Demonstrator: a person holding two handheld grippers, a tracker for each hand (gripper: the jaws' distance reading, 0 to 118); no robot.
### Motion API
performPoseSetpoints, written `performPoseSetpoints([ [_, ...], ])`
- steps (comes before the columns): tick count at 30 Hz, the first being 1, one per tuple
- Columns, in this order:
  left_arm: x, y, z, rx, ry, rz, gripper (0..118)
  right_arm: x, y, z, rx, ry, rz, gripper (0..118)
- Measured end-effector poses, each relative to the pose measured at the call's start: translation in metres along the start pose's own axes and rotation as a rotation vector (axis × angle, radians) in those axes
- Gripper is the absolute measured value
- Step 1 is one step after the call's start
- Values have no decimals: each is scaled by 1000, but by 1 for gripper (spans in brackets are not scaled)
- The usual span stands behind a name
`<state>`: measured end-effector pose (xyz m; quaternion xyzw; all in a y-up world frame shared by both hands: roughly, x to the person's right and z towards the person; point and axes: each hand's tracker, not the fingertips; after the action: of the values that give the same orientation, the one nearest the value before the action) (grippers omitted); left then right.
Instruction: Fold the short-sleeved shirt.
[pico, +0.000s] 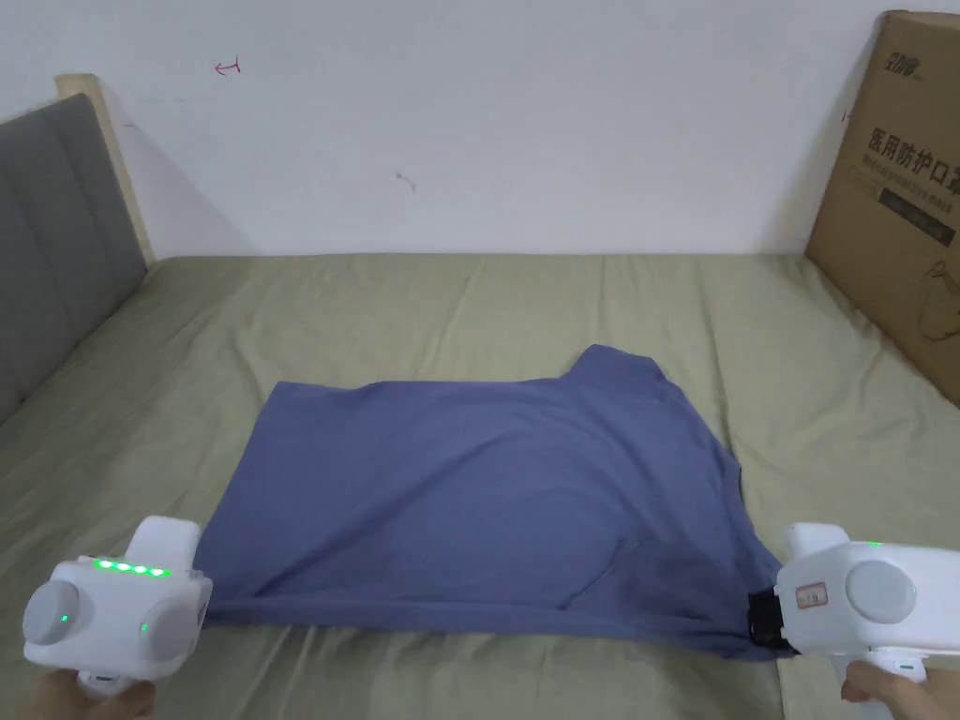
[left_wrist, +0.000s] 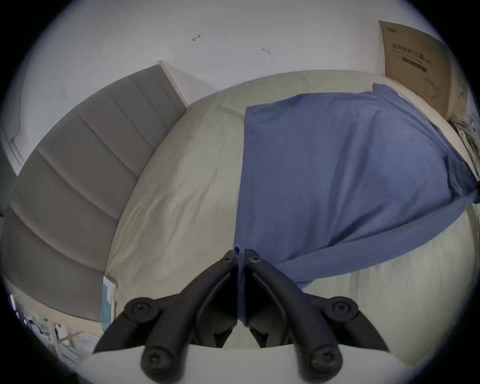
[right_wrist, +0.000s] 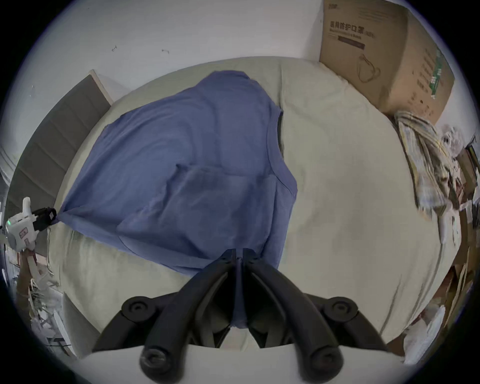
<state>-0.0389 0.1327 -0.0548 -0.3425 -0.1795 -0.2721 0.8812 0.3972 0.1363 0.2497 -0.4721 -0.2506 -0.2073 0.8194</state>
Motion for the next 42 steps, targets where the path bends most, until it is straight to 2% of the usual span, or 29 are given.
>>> performPoseSetpoints([
  [3,-1,-15,9,-37,-21,33,2,2,-16,2,-17,10,-21,6],
  [6,5,-26,23,-46,-42,71,8,6,-18,1,6,10,-43,6],
  [7,-2,-20,10,-68,-60,77,11,6,-17,1,22,12,-59,6],
  [8,-3,-21,12,-63,-65,86,20,7,-16,1,31,15,-72,7],
  [9,-2,-23,16,-56,-73,103,49,7,-16,2,28,10,-78,23],
  [10,-3,-26,20,-55,-93,132,81,7,-16,4,27,-11,-84,47],
  [11,-12,-23,9,-75,-113,166,105,8,-17,5,33,-20,-81,72],
  [12,-16,-23,10,-78,-129,191,111,9,-19,8,40,-16,-81,75],
  [13,-20,-25,17,-53,-145,222,107,11,-19,13,50,-15,-86,75],
  [18,-32,-35,39,-13,-191,305,106,14,-30,37,137,10,-111,73],
  [19,-33,-37,40,-16,-210,309,104,13,-33,41,142,16,-109,68],
  [20,-32,-42,47,-5,-217,316,95,11,-37,44,144,26,-102,55],
  [21,-29,-46,54,-1,-215,314,67,7,-42,46,155,29,-94,21],
  [22,-26,-51,60,3,-218,309,33,4,-48,48,167,21,-86,1],
  [23,-22,-57,61,2,-219,298,0,0,-56,47,183,11,-84,1],
  [26,-8,-77,62,-30,-217,251,0,-2,-71,38,157,126,-179,1],
  [28,-4,-90,55,-65,-234,246,0,-8,-78,31,134,102,-154,1],
  [31,-8,-94,47,-71,-220,242,2,-21,-86,29,125,41,-57,1],
  [32,-11,-93,44,-70,-209,241,12,-23,-86,29,126,40,-53,1],
  [34,-20,-89,37,-67,-197,247,72,-26,-88,28,122,44,-62,1],
  [35,-23,-85,36,-61,-179,254,96,-25,-87,27,119,52,-69,1],
  [36,-28,-81,31,-61,-183,260,96,-25,-86,26,114,53,-74,1],
  [38,-37,-74,19,-58,-175,291,107,-24,-87,24,113,50,-77,1],
  [42,-46,-57,2,-59,-196,348,100,-23,-87,25,105,57,-88,1],
])
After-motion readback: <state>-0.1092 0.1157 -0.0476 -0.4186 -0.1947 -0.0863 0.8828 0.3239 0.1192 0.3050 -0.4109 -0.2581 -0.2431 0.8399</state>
